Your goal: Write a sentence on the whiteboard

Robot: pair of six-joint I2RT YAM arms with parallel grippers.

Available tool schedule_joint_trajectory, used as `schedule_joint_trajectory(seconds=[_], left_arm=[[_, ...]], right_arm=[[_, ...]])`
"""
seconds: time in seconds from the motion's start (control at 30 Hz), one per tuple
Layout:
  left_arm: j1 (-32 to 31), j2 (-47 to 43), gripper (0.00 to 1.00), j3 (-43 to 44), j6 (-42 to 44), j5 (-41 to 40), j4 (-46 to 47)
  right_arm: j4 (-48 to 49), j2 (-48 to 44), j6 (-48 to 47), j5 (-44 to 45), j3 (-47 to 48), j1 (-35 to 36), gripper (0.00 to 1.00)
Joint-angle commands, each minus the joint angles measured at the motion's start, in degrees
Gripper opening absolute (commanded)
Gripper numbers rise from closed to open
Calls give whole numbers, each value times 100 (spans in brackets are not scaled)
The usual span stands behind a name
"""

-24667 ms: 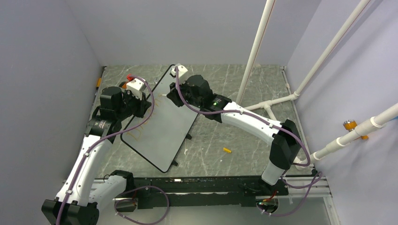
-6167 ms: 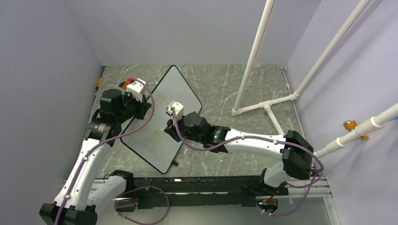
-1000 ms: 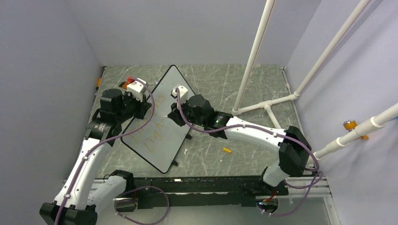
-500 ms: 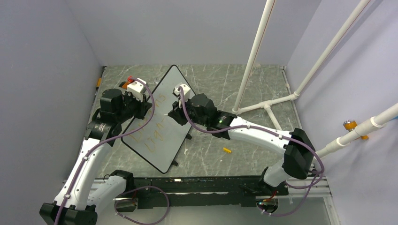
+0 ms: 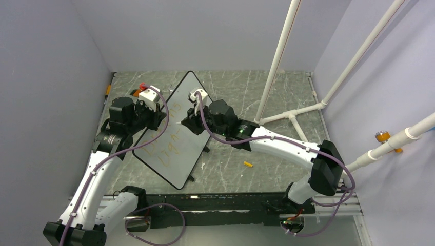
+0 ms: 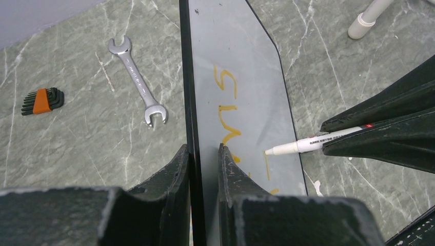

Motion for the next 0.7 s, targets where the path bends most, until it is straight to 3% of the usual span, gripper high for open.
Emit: schedule_joint_trajectory(seconds=[0.0,0.67], left_arm=[[-120,92,0,-180,449,199,-848],[-118,83,0,-180,449,190,-847]], right_arm=[[321,80,88,-140,326,-12,0],[471,247,315,-275,-43,-11,0]])
